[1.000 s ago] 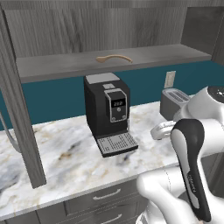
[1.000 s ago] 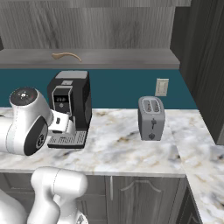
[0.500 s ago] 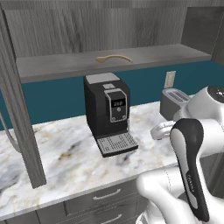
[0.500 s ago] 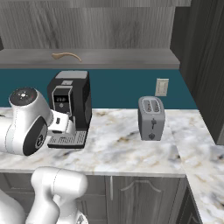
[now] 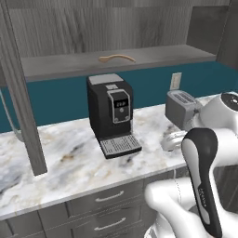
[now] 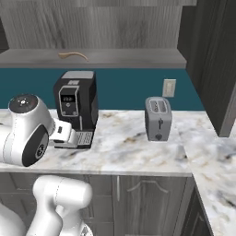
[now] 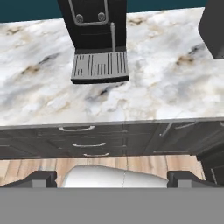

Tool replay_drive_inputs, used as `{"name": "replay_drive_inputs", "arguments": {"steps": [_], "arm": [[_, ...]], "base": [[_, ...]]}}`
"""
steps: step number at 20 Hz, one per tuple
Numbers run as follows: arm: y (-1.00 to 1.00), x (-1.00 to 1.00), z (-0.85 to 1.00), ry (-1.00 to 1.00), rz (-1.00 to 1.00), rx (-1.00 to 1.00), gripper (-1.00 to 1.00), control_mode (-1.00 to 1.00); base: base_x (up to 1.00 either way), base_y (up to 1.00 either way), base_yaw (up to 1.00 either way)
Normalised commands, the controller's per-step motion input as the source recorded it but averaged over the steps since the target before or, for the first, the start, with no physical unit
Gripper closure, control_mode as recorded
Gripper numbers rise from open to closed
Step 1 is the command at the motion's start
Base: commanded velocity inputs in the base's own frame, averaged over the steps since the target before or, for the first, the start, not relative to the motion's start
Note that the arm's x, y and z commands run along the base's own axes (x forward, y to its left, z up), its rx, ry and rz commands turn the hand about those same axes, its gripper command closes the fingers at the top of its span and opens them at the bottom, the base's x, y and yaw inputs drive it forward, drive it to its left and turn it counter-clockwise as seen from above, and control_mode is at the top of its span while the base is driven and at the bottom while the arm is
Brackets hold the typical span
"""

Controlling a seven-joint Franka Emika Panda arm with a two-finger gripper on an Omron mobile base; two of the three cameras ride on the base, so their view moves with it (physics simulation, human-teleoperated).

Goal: Organize the utensils by type. Pick up the wooden spoons from the counter and place them in the open cabinet. Then pick up the metallic utensils from the counter and place them in the open drawer.

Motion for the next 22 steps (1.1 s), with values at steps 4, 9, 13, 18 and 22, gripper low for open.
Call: {"name": "replay_drive_inputs", "arguments": {"steps": [4,9,13,18,22], "arm": [[0.00,0.00,0.00,0.00,0.00,0.00,-1.00,1.00],[0.00,0.00,0.00,0.00,0.00,0.00,-1.00,1.00],[0.00,0.00,0.00,0.00,0.00,0.00,-1.00,1.00],[0.00,0.00,0.00,0.00,0.00,0.00,-1.00,1.00],[0.00,0.00,0.00,0.00,0.00,0.00,-1.00,1.00]], "base": [[-0.64,0.00,0.00],[-0.51,-0.01,0.31],[-0.42,-0.01,0.73],[-0.36,0.00,1.00],[-0.20,0.00,1.00]]}}
